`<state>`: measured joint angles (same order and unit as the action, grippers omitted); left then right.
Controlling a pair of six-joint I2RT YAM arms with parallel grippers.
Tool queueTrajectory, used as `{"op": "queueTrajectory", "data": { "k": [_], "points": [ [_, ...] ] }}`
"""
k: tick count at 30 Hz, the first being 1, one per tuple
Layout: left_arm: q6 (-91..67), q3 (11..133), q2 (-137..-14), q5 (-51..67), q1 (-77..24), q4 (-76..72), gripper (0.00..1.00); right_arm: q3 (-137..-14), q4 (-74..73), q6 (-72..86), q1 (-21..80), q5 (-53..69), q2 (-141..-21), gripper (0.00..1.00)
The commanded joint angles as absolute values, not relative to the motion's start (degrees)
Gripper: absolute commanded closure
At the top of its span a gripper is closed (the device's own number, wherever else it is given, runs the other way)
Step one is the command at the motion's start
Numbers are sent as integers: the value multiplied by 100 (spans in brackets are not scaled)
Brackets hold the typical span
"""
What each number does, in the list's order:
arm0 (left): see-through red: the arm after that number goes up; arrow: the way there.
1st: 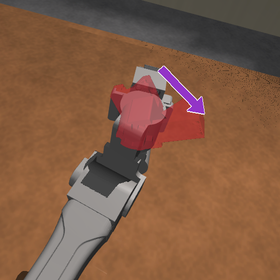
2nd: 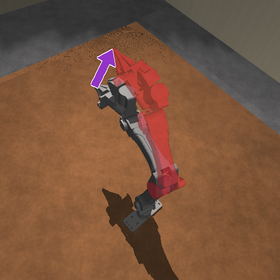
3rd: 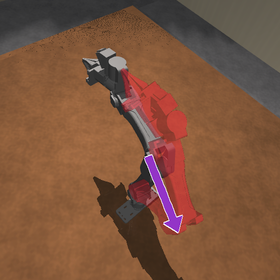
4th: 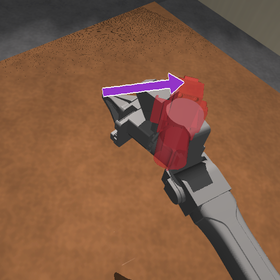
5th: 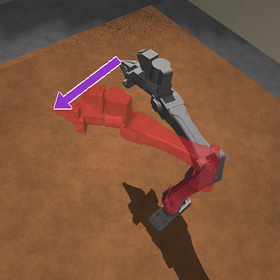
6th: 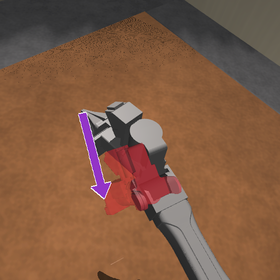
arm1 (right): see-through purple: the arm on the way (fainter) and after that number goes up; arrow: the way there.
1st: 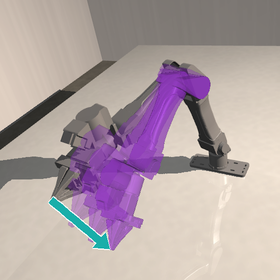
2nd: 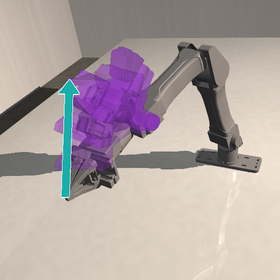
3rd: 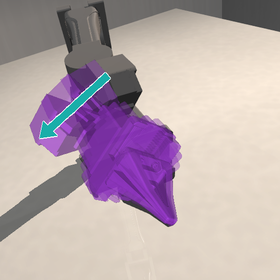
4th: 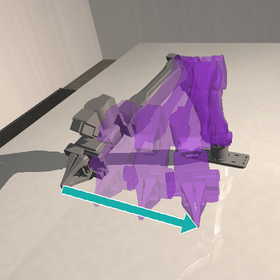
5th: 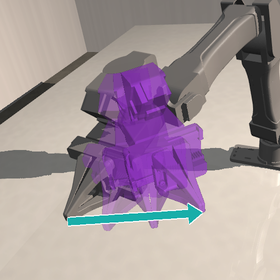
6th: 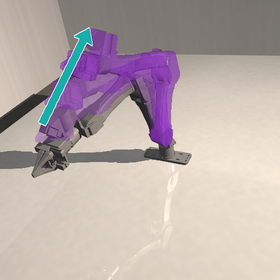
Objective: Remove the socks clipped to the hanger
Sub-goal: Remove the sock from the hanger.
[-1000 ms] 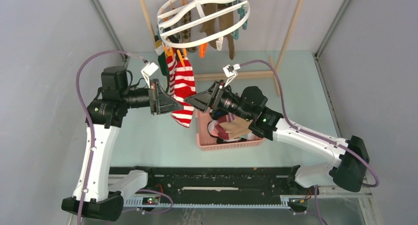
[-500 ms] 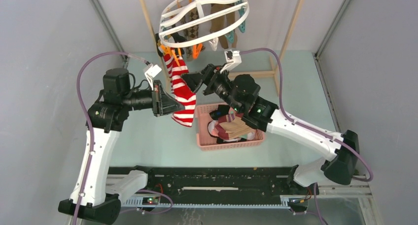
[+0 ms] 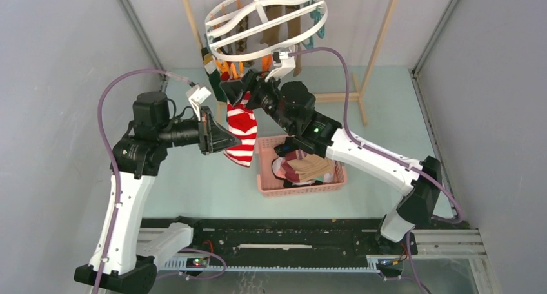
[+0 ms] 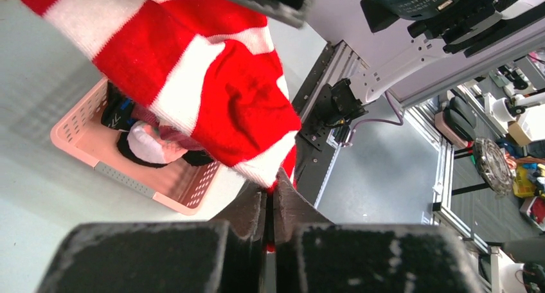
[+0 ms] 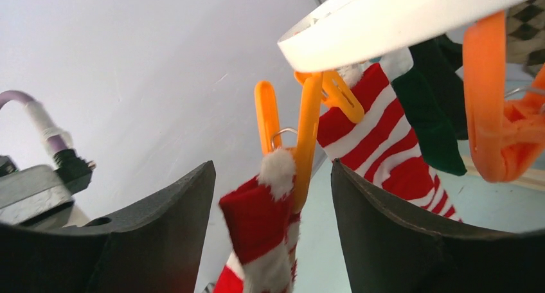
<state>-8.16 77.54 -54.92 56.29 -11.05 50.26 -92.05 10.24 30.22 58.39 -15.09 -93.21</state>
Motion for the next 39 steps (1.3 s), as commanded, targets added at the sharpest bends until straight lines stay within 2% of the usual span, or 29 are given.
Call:
{"op": "queueTrajectory", "data": {
  "k": [1, 9, 23, 33, 35, 39],
  "points": [
    [-848, 7698, -5357, 5582, -1152, 5015, 100, -9602, 921, 2911, 5685, -1722, -9416, 27],
    [-783, 7673, -5359, 5511, -1156, 5069, 100, -9950, 802, 2911, 5495, -1607, -9633, 42],
    [-778, 7708, -5360, 5490, -1164, 5097, 100, -10382, 869, 3133, 5397, -1407, -9975, 56],
    [-434, 7585, -5281, 5309, -1168, 5383, 100, -10337, 1034, 3526, 5227, -1115, -9937, 94],
    [-334, 7472, -5243, 5220, -1162, 5427, 100, -10297, 1081, 3602, 5189, -1018, -9904, 99],
    [-176, 7328, -5204, 5073, -1164, 5497, 100, -10218, 1167, 3692, 5155, -882, -9841, 100]
  ]
}}
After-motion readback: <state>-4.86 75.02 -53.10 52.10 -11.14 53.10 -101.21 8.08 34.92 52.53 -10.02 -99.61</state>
